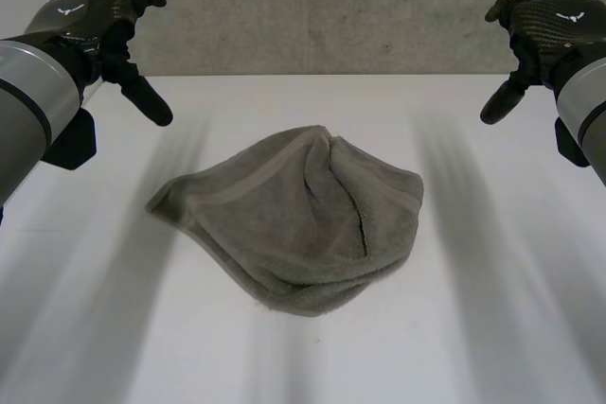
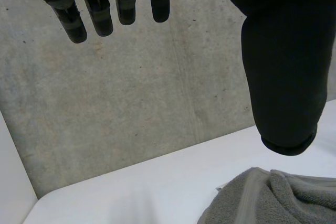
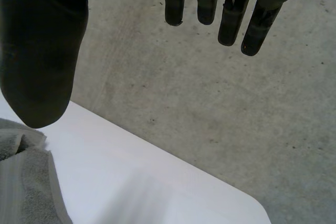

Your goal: Fold the towel.

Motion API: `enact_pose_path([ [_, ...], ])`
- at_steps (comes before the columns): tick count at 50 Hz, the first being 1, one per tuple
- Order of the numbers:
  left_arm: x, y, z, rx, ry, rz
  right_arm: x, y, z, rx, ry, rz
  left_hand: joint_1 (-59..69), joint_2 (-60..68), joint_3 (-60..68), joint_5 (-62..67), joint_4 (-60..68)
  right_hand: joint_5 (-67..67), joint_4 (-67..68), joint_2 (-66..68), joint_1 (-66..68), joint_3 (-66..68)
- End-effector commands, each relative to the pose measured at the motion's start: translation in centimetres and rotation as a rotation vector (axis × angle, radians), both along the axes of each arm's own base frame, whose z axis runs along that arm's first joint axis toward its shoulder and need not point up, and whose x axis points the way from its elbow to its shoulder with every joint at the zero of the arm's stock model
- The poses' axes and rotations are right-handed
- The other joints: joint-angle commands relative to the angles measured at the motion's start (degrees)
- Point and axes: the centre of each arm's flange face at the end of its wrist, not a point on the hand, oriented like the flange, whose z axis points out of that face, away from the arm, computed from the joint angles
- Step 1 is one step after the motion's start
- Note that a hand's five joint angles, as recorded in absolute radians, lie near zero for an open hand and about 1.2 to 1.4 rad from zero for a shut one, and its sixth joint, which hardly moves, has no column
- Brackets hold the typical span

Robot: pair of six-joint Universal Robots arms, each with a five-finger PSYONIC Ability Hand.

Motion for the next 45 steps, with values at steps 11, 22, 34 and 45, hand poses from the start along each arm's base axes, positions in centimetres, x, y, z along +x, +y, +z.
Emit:
enact_pose_path([
  [11, -3.7, -2.9, -9.5, 0.091, -0.401, -0.255, 2.9, 3.6, -8.2, 0.182, 0.574, 0.480, 1.2, 1.7, 1.7, -0.6, 1.7, -3.5, -5.1, -4.5, -3.4, -4.1],
  [22, -4.2, -3.9, -16.6, 0.194, -0.599, -0.356, 5.7, 5.0, -14.7, 0.125, 0.596, 0.659, 1.7, 2.2, 2.2, -0.1, 2.2, -3.5, -5.1, -4.5, -3.4, -4.1],
  [34, -4.5, -4.5, -21.0, 0.218, -0.630, -0.371, 6.4, 4.0, -18.7, 0.119, 0.707, 0.616, 25.5, 26.0, 26.0, 23.7, 26.0, 29.5, 28.0, 28.6, 29.6, 29.0],
  [45, -4.5, -4.1, -16.4, 0.071, -0.579, -0.329, 6.0, 3.2, -10.1, -0.064, 0.503, 0.469, 70.0, 70.5, 70.4, 68.2, 70.5, 66.5, 64.9, 65.5, 66.6, 65.9],
])
